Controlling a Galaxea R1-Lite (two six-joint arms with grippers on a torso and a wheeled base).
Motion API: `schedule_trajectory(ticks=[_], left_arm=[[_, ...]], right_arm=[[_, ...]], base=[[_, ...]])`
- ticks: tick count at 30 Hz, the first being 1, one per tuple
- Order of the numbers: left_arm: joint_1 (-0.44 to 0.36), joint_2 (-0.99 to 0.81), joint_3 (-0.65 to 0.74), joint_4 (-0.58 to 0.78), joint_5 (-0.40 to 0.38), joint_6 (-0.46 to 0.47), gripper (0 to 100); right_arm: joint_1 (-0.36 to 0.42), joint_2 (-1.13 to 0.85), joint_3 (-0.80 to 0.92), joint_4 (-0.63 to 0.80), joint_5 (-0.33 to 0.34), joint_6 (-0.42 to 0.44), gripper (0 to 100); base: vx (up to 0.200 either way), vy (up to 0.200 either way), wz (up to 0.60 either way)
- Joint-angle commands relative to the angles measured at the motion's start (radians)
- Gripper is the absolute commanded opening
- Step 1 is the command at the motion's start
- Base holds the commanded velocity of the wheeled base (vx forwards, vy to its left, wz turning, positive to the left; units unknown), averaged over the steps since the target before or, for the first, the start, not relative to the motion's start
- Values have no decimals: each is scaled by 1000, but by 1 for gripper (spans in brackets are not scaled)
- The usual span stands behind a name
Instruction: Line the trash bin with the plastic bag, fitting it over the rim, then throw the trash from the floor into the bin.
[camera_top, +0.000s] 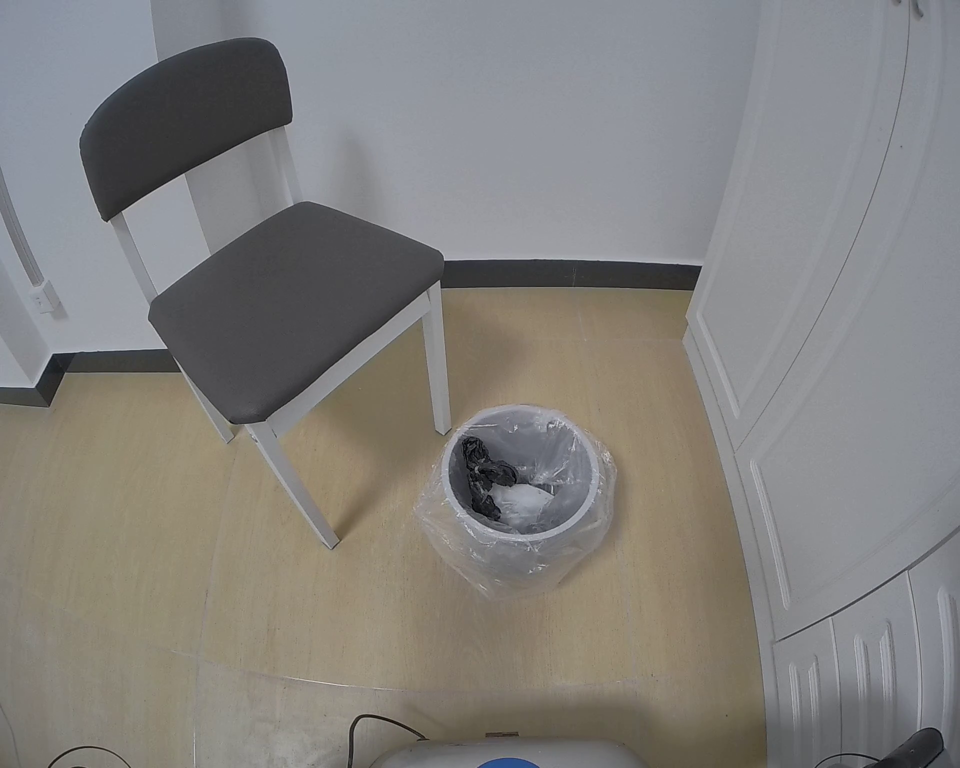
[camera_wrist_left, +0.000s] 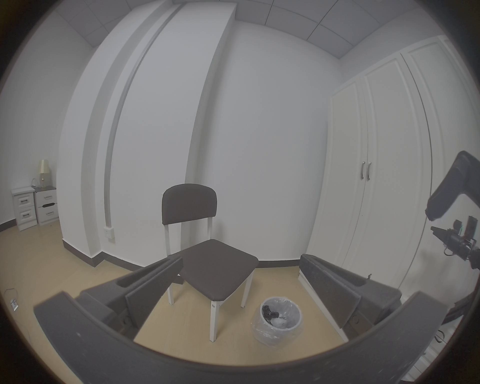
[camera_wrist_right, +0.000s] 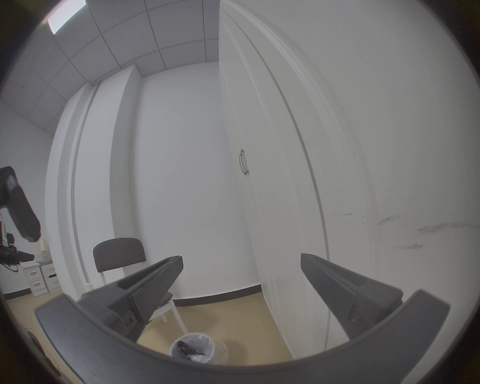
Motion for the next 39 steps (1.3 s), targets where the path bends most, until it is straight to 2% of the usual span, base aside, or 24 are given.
schedule_trajectory(ticks=[1, 14, 20, 25, 31, 39], left_arm=[[3, -61, 27, 0, 0, 1, 100], [5, -222, 133, 1, 2, 4, 100], [9, -253, 171, 8, 2, 4, 100], [55, -293, 199, 14, 2, 4, 100], [95, -367, 255, 73, 2, 2, 100], [155, -439, 343, 80, -7, 10, 100]], right_arm=[[0, -65, 20, -1, 1, 7, 100], [0, -244, 120, 7, 7, 34, 100], [0, -256, 134, 18, 0, 42, 100], [0, -256, 140, 19, 7, 50, 100], [0, -256, 203, 7, -6, 7, 100], [0, -256, 229, 6, -19, -13, 100]], base=[[0, 0, 0], [0, 0, 0], [0, 0, 0], [0, 0, 0], [0, 0, 0], [0, 0, 0]])
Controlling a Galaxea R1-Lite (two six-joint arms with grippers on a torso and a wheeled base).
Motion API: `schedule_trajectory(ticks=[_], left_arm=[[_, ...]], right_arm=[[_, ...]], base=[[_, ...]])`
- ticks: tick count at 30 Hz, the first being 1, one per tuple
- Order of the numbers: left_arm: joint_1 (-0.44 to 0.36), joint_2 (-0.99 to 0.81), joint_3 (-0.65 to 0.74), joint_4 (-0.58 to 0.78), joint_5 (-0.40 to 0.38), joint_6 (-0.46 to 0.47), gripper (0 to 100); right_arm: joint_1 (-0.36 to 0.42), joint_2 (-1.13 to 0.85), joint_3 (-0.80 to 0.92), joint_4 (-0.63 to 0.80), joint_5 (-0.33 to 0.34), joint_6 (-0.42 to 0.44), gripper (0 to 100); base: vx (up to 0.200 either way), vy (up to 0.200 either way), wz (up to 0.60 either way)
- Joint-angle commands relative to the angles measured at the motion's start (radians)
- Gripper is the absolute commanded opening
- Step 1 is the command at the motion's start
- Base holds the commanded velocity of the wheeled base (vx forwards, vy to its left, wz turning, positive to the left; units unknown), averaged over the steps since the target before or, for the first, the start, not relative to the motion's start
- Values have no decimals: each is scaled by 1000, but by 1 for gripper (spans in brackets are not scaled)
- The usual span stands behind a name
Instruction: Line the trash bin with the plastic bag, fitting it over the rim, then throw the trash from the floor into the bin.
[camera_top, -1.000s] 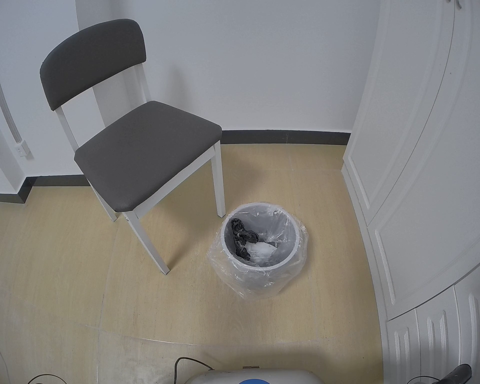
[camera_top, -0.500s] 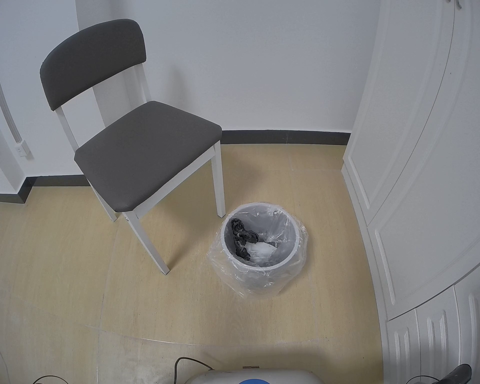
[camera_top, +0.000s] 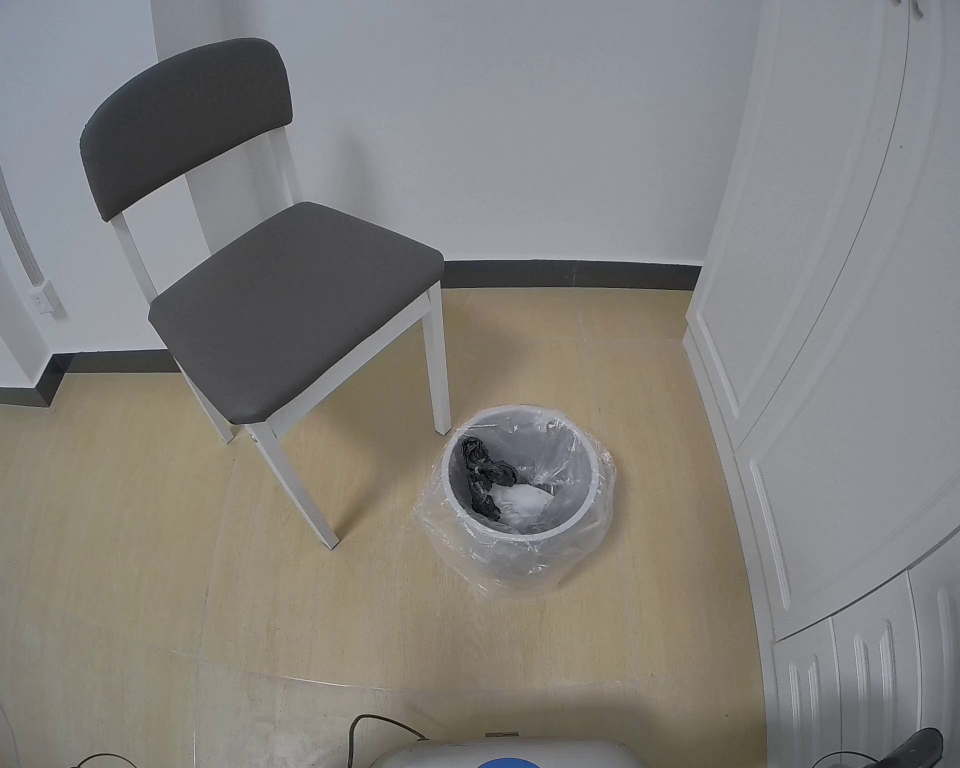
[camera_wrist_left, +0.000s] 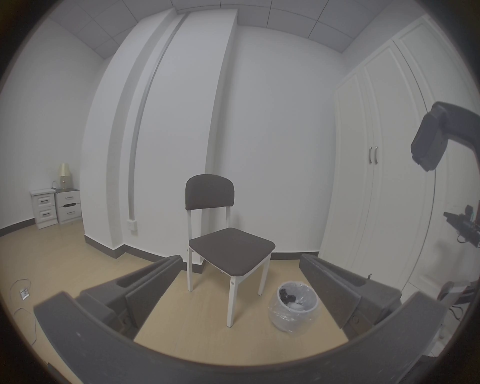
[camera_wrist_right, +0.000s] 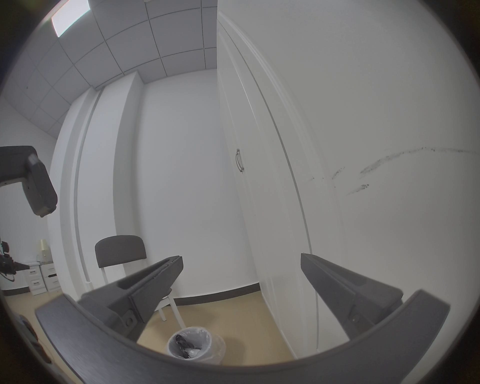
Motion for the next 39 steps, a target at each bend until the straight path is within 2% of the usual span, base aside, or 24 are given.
schedule_trajectory(ticks=[1, 6, 10, 12, 13, 15, 19, 22, 26, 29, 33, 34, 36, 39], left_arm=[[41, -74, 59, 2, -8, 10, 100], [41, -80, 142, -14, 55, 27, 100], [41, -80, 282, -127, 186, 33, 100], [41, -80, 282, -127, 186, 33, 100], [39, -80, 400, -261, 230, 31, 100], [39, -80, 495, -362, 265, 37, 100], [39, -79, 493, -348, 327, 8, 100], [39, -80, 495, -247, 360, -3, 100], [39, -79, 492, -227, 362, -67, 100], [38, -77, 490, -222, 356, -76, 100], [36, -80, 490, -215, 290, -78, 100], [36, -80, 490, -215, 290, -78, 100], [36, -77, 486, -202, 193, -64, 100], [36, -77, 480, -181, 172, -53, 100]], right_arm=[[0, -12, 21, 0, -11, -24, 100], [0, -12, 84, -3, -17, -65, 100], [0, -12, 181, -92, -139, -71, 100], [0, -12, 181, -92, -139, -71, 100], [0, -12, 238, -176, -161, -73, 100], [0, -12, 271, -254, -161, -84, 100], [0, -12, 290, -348, -162, -134, 100], [0, -12, 294, -411, -167, -160, 100], [0, -12, 291, -489, -184, -183, 100], [0, -12, 300, -513, -193, -200, 100], [0, -12, 351, -566, -244, -231, 100], [0, -12, 351, -566, -244, -231, 100], [0, -12, 408, -636, -247, -259, 100], [-1, -12, 423, -655, -247, -271, 100]], base=[[0, 0, 0], [0, 0, 0], [0, 0, 0], [0, 0, 0], [0, 0, 0], [0, 0, 0], [0, 0, 0], [0, 0, 0], [0, 0, 0], [0, 0, 0], [0, 0, 0], [0, 0, 0], [0, 0, 0], [0, 0, 0]])
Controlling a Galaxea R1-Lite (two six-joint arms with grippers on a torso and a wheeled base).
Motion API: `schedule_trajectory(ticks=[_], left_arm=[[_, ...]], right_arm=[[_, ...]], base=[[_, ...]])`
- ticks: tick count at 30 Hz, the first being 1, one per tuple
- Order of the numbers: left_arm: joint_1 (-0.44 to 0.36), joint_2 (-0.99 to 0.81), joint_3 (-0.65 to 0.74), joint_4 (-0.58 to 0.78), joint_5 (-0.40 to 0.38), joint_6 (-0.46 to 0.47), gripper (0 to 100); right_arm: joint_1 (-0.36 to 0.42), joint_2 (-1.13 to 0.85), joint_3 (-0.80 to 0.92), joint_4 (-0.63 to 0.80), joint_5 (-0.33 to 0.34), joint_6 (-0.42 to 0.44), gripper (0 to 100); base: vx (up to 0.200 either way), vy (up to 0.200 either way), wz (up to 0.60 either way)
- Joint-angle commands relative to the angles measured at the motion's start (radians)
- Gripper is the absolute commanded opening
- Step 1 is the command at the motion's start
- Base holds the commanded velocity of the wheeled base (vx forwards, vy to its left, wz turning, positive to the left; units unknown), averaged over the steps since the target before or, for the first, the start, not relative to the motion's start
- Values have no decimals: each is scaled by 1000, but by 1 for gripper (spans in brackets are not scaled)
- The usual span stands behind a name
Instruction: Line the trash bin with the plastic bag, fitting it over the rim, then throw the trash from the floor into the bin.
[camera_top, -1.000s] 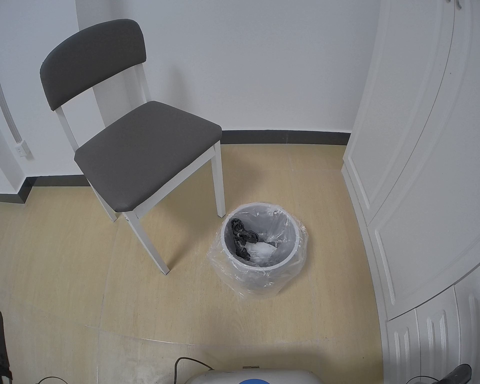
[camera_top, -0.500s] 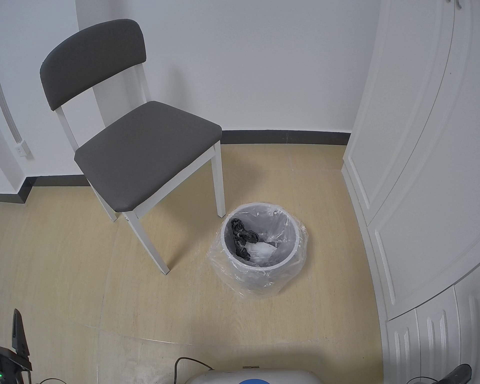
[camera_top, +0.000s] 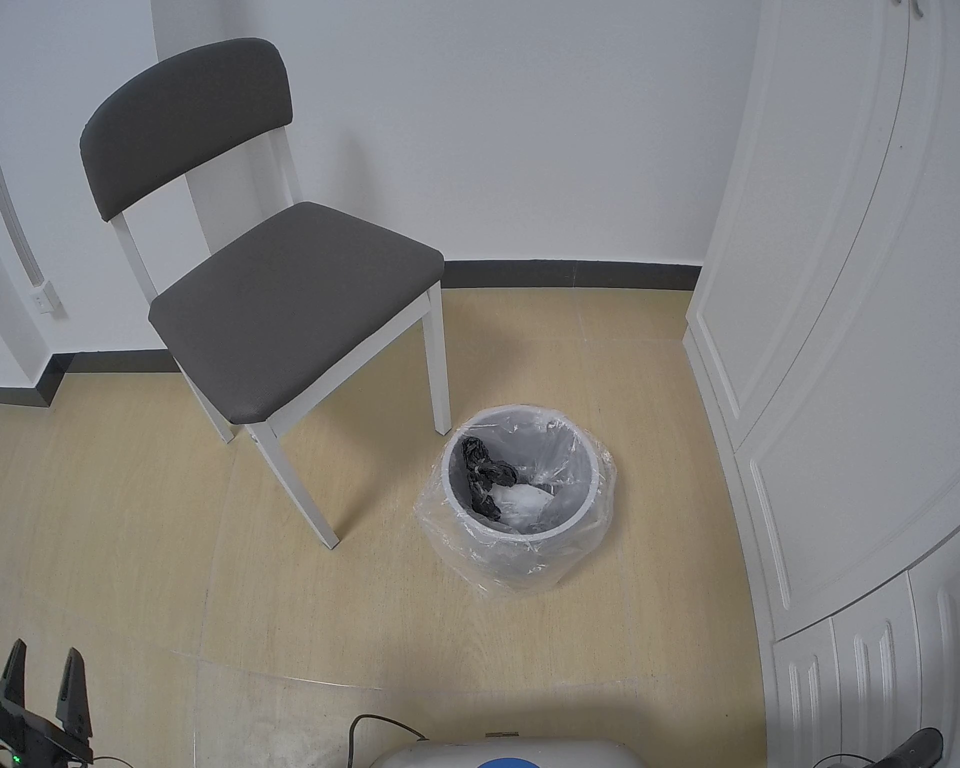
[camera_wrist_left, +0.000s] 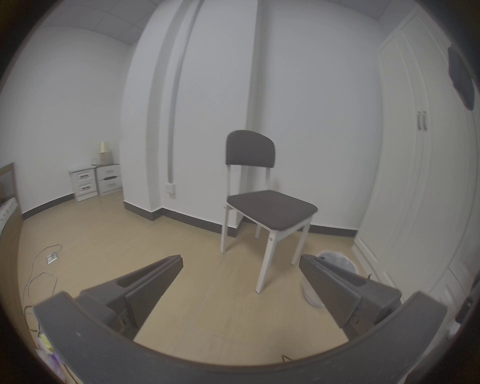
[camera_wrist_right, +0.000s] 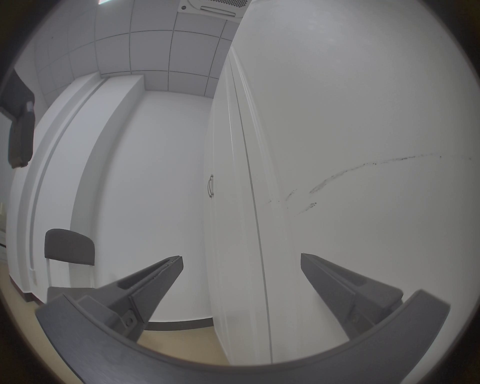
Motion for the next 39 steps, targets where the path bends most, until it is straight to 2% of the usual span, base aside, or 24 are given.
schedule_trajectory(ticks=[1, 17, 22, 24, 26, 27, 30, 34, 39], left_arm=[[0, -10, -3, 25, -29, 14, 100], [-2, -10, 0, 25, -128, 97, 100], [1, -10, 5, 17, -128, 99, 100], [0, -7, -1, 31, -131, 93, 100], [-3, 0, -1, 31, -132, 97, 100], [-5, 3, 2, 33, -144, 114, 100], [-5, 3, 14, 26, -203, 162, 100], [1, -6, 14, 25, -193, 139, 100], [0, -6, 16, 22, -178, 123, 100]], right_arm=[[0, -14, 47, -23, -2, -18, 100], [0, -14, 47, -11, 1, -41, 100], [-1, -14, 47, 87, 16, -41, 100], [0, -14, 47, 219, 24, -38, 100], [0, -14, 47, 281, 24, -36, 100], [-1, -14, 47, 373, 32, -30, 100], [0, -14, 47, 520, 87, -3, 100], [-1, -14, 47, 660, 177, 82, 100], [-1, -14, 47, 678, 280, 108, 100]], base=[[0, 0, 0], [0, 0, 0], [0, 0, 0], [0, 0, 0], [0, 0, 0], [0, 0, 0], [0, 0, 0], [0, 0, 0], [0, 0, 0]])
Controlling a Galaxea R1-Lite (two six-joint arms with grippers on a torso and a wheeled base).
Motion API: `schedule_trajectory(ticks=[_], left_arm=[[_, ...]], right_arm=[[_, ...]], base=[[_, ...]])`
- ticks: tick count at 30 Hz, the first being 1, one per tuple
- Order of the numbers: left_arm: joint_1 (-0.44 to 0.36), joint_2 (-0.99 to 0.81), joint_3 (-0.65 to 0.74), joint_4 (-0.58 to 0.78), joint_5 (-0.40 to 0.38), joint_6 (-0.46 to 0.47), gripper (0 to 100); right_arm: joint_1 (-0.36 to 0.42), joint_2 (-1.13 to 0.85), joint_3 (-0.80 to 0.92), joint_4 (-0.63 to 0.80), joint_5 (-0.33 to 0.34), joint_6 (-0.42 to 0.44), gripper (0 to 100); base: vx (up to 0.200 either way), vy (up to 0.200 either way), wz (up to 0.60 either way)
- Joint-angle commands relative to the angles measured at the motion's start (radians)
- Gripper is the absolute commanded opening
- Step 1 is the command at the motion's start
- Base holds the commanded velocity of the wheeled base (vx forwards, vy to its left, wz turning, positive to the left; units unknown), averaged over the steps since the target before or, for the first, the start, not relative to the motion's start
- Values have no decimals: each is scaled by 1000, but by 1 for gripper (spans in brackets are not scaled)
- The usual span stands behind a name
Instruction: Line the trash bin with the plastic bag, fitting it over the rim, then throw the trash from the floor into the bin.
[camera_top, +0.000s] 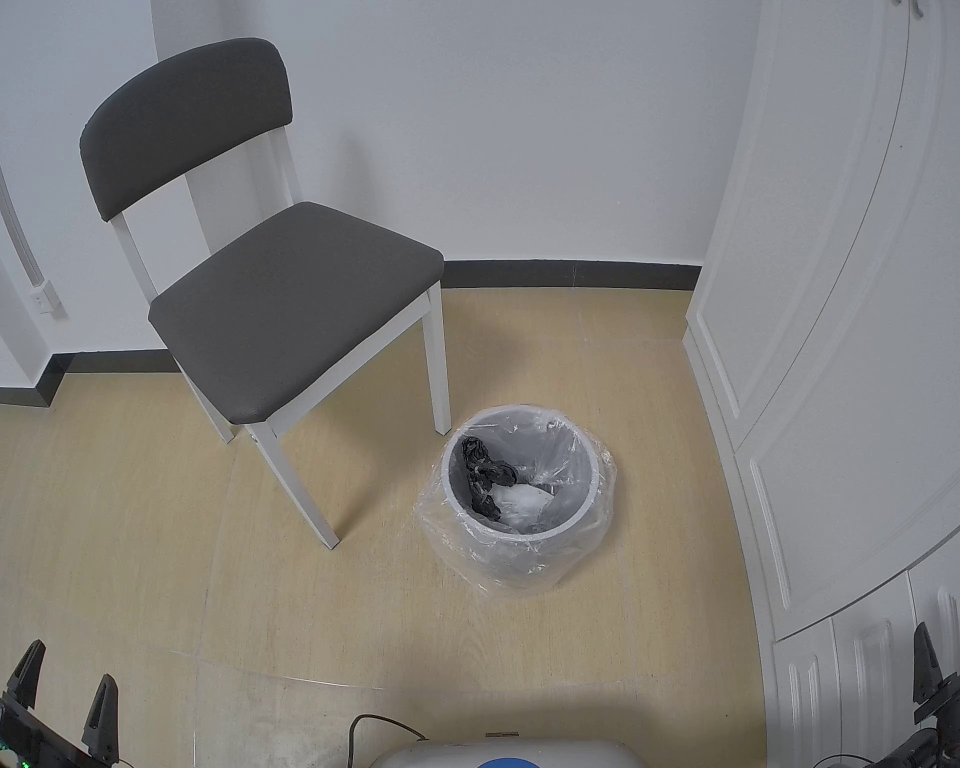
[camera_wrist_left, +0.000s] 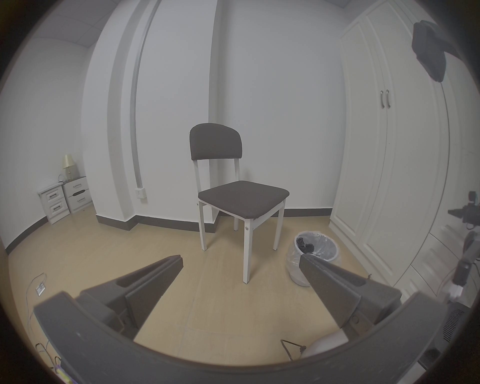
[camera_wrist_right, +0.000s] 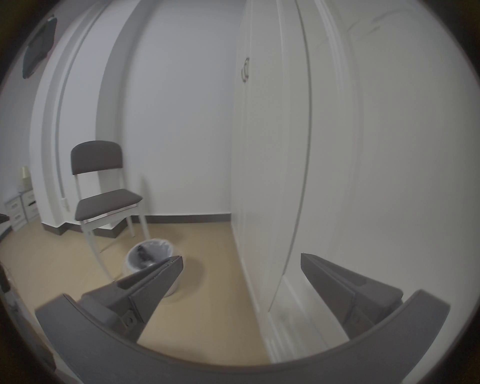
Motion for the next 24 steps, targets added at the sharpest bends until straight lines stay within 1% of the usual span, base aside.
schedule_trajectory(ticks=[1, 6, 7, 9, 10, 15, 17, 19, 22, 24], left_arm=[[2, -7, 16, -3, 4, -4, 100], [2, -7, 16, -3, 4, -1, 100], [2, -7, 16, -3, 4, -1, 100], [2, -9, 16, -3, 4, -1, 100], [2, -9, 16, -1, 4, -1, 100], [2, -9, 16, 0, 3, 4, 100], [2, -9, 16, -4, 6, -2, 100], [3, -9, 16, -4, 7, -16, 100], [2, -9, 16, -6, 9, -16, 100], [0, -9, 18, -6, 4, 1, 100]], right_arm=[[0, -15, 17, 12, 109, 44, 100], [0, -15, 17, 17, 131, 24, 100], [1, -15, 17, 20, 145, 13, 100], [0, -15, 17, 60, 195, -27, 100], [0, -15, 11, 80, 208, -36, 100], [1, -15, 13, 78, 201, -31, 100], [1, -15, 14, 75, 201, -19, 100], [3, -15, 16, 66, 200, 12, 100], [1, -15, 17, 61, 186, 9, 100], [1, -15, 17, 60, 186, 4, 100]], base=[[0, 0, 0], [0, 0, 0], [0, 0, 0], [0, 0, 0], [0, 0, 0], [0, 0, 0], [0, 0, 0], [0, 0, 0], [0, 0, 0], [0, 0, 0]])
